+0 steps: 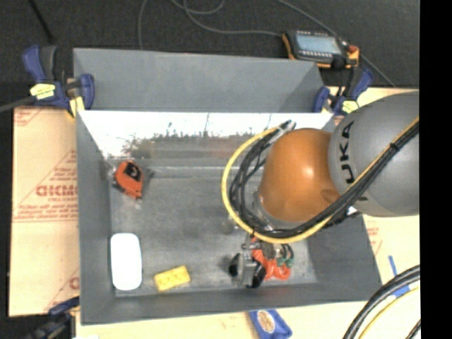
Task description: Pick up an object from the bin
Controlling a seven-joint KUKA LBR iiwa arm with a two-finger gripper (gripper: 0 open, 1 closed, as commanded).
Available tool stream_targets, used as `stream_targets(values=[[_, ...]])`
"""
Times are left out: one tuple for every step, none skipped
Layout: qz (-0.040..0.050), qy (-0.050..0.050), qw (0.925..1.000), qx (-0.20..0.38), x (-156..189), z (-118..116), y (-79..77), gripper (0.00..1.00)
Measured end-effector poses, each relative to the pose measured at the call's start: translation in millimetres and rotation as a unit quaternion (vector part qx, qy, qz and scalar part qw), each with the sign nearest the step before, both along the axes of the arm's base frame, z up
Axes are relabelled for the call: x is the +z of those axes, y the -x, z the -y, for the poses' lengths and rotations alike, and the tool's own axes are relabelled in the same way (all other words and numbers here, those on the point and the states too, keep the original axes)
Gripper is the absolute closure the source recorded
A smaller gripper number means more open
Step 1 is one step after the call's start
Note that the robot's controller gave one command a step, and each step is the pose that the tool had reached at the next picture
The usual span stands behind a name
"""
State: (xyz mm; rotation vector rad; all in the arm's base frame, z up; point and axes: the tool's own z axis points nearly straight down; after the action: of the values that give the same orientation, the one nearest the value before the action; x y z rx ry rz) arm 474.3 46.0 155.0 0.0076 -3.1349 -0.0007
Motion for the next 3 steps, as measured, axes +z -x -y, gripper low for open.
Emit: stream_targets(values=[[0.0041, 0.0, 1.0, -0.001, 4.0, 0.1, -1.9, 0.0], [0.0076, 0.0, 0.9939, 0.11, -54.4, -52.5, -5.3, 0.0], [0.0035, 0.0, 0.9943, 0.106, -44.1, -79.8, -5.2, 0.0]])
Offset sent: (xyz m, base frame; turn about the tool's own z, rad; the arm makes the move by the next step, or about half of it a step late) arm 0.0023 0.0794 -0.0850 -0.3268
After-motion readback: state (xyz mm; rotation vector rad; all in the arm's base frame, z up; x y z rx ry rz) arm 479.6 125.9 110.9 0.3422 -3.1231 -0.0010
